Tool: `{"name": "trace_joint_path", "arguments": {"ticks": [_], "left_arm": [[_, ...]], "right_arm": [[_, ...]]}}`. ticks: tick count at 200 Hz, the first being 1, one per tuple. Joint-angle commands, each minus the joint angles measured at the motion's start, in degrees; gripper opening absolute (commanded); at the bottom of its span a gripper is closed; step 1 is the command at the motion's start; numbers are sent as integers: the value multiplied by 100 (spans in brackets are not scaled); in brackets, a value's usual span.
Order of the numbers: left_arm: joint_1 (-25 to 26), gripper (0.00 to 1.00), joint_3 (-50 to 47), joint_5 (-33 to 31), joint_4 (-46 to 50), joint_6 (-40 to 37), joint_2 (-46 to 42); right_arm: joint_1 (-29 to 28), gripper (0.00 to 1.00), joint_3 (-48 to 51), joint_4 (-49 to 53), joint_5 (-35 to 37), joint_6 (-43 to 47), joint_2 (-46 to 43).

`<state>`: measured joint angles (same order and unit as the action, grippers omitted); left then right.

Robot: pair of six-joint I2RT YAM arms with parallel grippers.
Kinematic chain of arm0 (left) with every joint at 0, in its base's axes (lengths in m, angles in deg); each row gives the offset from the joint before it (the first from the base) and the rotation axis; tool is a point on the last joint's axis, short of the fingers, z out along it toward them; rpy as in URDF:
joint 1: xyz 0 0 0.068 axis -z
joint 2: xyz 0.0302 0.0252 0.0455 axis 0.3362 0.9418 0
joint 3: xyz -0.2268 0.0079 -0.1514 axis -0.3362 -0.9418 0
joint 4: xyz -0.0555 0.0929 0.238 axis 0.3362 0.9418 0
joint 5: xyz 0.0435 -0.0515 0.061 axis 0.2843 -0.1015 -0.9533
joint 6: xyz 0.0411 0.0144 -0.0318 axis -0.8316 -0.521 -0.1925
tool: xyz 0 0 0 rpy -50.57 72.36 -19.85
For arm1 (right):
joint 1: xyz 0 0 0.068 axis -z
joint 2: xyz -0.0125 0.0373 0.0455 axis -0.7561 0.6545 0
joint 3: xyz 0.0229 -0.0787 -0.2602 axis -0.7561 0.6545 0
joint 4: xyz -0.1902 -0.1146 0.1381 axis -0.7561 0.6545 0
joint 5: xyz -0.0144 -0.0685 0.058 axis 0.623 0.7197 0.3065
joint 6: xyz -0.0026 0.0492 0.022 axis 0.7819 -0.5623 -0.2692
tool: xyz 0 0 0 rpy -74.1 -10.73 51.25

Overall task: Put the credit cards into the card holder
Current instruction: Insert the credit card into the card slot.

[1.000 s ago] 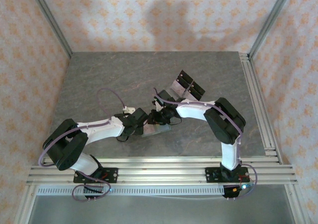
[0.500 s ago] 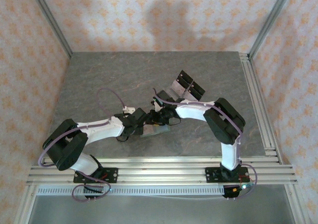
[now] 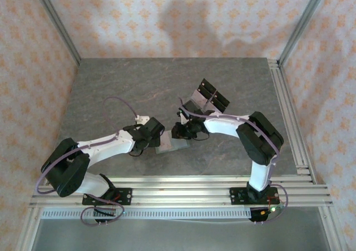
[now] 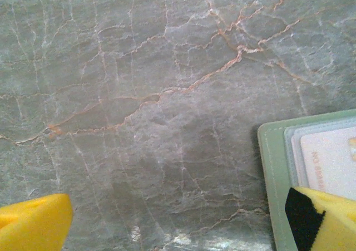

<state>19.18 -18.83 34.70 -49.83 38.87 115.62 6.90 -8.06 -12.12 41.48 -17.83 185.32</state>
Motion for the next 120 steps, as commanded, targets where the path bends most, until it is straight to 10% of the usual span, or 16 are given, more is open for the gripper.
{"name": "trace_joint_path", "arguments": {"ticks": [1,120], "left_arm": [[-59,100,154,-194,220,-46,-47],[-209,100,-5,468,-223,-361,-139]], "right_arm": [[29,25,283,223,549,18,-8],[-150,21,371,481,959,-149,-991]]}}
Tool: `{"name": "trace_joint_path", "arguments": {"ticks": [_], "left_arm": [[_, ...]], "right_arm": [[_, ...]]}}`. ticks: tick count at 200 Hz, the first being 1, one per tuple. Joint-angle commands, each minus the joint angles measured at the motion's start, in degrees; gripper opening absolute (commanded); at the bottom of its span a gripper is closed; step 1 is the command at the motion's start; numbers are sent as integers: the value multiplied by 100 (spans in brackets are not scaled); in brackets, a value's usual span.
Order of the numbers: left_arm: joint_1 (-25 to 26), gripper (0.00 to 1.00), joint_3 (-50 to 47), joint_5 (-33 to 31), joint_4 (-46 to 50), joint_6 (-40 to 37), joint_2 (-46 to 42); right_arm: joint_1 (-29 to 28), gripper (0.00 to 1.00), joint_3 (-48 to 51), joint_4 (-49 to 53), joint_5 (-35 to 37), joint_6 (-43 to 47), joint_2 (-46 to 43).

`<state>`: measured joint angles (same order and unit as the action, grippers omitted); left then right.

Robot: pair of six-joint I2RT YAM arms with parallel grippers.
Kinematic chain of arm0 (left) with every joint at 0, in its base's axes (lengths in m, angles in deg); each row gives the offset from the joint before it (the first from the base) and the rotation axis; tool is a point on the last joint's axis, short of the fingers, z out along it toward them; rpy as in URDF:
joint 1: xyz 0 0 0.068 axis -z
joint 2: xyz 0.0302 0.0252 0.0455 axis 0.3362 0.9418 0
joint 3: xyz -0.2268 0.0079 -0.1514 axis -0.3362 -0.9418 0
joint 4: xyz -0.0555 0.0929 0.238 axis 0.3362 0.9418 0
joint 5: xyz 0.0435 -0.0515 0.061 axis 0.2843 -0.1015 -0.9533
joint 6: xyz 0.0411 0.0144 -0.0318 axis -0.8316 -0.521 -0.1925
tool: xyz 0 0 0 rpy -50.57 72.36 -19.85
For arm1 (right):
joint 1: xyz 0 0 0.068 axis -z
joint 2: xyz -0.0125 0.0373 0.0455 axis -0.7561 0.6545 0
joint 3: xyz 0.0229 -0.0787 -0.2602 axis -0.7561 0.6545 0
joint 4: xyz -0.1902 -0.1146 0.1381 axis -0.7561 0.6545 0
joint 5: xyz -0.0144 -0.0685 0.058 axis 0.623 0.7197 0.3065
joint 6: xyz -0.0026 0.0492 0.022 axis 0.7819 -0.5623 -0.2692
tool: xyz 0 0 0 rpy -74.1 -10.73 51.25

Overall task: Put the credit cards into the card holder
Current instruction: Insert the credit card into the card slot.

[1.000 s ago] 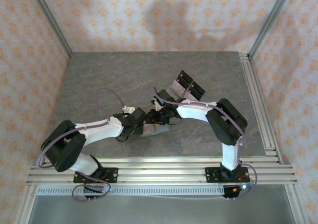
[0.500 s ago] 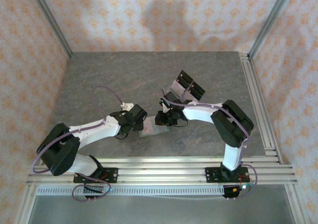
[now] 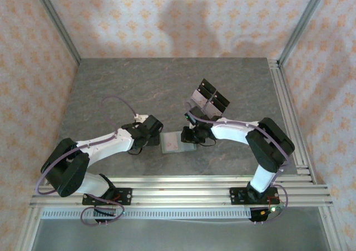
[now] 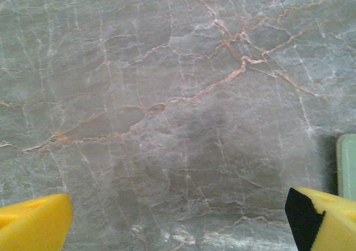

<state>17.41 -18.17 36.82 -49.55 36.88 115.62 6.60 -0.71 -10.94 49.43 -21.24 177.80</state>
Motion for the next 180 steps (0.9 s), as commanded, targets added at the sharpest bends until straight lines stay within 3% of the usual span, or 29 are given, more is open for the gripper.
{"name": "trace_joint_path", "arguments": {"ticks": [1,81,180], "left_arm": [[-32,100,-81,270,-265,-163,-141],[71,100,-275,666,-730,-201,-110],[179,99,-439,439,-772,-59,200]], "right_arm": [[-122,21,-382,378,164,201,-236],[-288,0,-990,591,-4,508,480],[-291,0,-948,587,85,570,746]]}}
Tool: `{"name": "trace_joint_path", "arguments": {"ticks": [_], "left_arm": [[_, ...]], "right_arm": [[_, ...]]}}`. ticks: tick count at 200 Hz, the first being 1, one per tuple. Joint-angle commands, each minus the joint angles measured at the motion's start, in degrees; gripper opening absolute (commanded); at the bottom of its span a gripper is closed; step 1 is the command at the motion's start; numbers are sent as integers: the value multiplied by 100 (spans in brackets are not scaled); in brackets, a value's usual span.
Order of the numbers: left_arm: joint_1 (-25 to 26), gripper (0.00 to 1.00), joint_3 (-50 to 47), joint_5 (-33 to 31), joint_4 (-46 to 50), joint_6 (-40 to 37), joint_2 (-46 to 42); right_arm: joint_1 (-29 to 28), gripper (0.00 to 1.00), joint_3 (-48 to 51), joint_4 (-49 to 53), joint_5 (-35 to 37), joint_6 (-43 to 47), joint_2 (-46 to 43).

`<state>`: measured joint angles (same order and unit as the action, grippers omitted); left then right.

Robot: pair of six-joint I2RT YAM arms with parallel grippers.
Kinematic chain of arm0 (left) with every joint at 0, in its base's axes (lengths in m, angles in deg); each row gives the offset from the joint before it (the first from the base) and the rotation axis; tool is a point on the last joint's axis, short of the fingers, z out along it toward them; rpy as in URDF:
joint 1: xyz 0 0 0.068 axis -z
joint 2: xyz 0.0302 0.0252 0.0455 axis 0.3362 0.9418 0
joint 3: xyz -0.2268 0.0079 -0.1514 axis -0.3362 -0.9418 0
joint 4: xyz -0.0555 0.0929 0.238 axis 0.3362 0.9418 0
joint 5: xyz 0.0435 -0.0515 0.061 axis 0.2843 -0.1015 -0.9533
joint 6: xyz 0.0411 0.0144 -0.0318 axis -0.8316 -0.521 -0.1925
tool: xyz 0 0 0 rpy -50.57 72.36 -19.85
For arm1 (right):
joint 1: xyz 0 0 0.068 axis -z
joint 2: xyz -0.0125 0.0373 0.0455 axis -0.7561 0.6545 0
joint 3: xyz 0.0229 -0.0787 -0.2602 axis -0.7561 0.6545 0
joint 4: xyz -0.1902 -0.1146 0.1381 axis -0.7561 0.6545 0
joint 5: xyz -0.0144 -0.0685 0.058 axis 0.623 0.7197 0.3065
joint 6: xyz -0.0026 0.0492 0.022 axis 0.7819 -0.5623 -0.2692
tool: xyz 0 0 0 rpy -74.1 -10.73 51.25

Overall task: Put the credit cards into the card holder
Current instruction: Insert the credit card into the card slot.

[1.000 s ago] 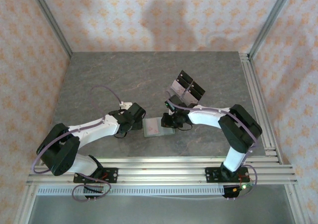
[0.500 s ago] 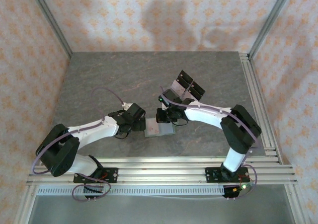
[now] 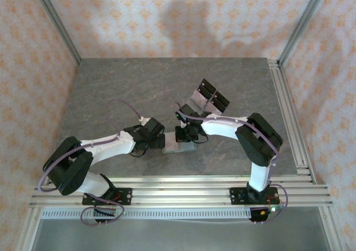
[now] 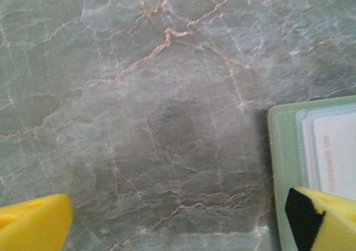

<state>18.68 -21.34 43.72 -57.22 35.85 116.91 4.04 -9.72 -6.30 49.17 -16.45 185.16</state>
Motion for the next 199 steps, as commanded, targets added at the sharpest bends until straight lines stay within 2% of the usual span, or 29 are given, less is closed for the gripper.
{"name": "trace_joint_path", "arguments": {"ticks": [1,54,199], "left_arm": [[48,99,-124,-255,-4,44,75],[60,96,-198,-284,-54,103,254],[179,90,-301,-261,-235,167,479]], "right_arm": [[-35,0,-46,119,120,92,8],[-36,0,-6,112,70,75,-62],[-78,0,-152,-585,-1035,-283,300]]}}
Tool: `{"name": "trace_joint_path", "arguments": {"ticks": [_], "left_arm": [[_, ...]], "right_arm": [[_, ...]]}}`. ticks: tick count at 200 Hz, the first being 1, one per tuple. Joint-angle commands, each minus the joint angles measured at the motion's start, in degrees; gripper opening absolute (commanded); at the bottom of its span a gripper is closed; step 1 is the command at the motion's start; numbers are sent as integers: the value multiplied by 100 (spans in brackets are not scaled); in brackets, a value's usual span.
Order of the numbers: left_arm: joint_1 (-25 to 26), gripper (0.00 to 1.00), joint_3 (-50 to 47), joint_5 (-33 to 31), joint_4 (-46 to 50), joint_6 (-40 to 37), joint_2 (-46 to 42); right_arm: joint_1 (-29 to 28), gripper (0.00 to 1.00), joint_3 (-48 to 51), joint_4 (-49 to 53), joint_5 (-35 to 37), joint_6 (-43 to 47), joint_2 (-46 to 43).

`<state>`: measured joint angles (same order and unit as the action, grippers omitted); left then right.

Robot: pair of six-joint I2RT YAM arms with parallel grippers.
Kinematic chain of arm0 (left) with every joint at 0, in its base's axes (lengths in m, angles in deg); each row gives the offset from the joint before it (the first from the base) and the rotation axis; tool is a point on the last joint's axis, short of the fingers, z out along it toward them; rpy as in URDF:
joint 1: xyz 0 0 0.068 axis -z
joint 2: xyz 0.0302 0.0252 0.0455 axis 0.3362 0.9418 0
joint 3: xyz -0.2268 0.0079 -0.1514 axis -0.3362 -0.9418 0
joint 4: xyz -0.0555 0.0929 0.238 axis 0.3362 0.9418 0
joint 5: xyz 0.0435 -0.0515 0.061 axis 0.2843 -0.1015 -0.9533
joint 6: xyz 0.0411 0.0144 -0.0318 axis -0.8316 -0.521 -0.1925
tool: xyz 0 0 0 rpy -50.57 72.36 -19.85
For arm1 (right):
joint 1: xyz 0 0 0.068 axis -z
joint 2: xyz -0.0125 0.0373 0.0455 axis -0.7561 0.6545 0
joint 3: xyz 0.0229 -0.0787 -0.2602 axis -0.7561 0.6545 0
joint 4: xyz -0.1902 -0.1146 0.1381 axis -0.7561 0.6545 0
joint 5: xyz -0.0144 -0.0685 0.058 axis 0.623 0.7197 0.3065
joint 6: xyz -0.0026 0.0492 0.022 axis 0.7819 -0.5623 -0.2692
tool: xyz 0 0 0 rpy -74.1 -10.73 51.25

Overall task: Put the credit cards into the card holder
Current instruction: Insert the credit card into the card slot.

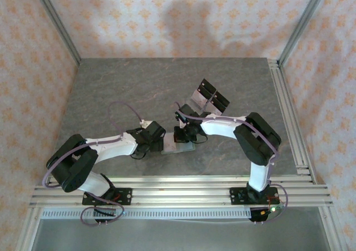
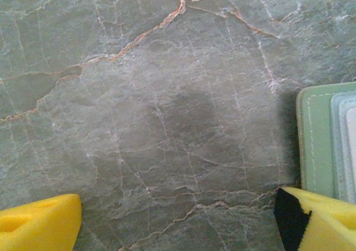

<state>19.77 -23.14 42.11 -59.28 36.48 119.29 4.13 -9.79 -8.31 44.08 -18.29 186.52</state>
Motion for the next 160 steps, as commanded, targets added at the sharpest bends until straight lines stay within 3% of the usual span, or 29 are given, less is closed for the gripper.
{"name": "trace_joint_path", "arguments": {"ticks": [1,81,160], "left_arm": [[72,90,-118,-98,-28,104,243],[83,91,-39,-520,423,201,-140],[83,90,-96,-546,431,236,-123]], "right_arm": [[-83,0,-145,-399,-541,-105,167],[165,0,189,-335,1,-106,-502],[166,0,-55,4,178,130,-269]]}}
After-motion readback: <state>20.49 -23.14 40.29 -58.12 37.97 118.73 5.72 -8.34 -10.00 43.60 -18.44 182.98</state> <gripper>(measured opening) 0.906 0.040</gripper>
